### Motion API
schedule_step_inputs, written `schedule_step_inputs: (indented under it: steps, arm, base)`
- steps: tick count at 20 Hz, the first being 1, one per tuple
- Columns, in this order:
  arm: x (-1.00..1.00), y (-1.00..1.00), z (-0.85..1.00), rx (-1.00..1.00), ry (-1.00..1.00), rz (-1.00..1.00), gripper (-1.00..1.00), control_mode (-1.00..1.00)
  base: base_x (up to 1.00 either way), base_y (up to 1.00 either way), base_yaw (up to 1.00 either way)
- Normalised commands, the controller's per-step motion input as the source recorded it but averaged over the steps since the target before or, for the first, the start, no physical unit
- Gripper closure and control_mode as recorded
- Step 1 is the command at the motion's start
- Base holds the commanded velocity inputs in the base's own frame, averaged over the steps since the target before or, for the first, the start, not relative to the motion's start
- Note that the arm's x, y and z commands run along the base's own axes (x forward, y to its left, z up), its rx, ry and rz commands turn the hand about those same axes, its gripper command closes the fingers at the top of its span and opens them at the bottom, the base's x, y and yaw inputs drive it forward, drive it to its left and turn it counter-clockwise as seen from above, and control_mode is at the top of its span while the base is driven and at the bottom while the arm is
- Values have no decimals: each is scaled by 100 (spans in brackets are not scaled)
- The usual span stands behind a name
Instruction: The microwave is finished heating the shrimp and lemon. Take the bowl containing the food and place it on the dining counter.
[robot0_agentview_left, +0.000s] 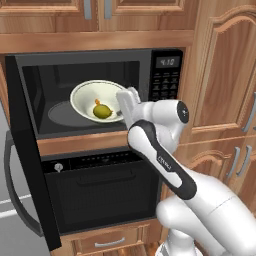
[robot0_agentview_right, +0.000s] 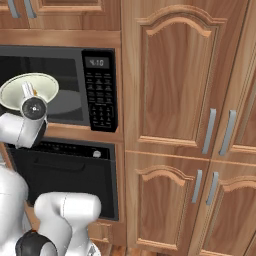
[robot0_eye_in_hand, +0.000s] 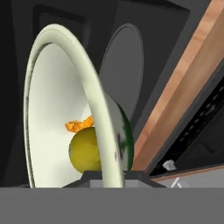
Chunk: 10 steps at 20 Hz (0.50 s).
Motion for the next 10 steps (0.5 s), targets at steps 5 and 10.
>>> schedule_step_inputs:
  steps: [5, 10]
  arm:
    - [-35, -12, 4, 0, 0, -1, 100, -100]
    - [0, 0, 0, 0, 0, 0, 100, -100]
  base:
    - [0, 0, 0]
    - [0, 0, 0]
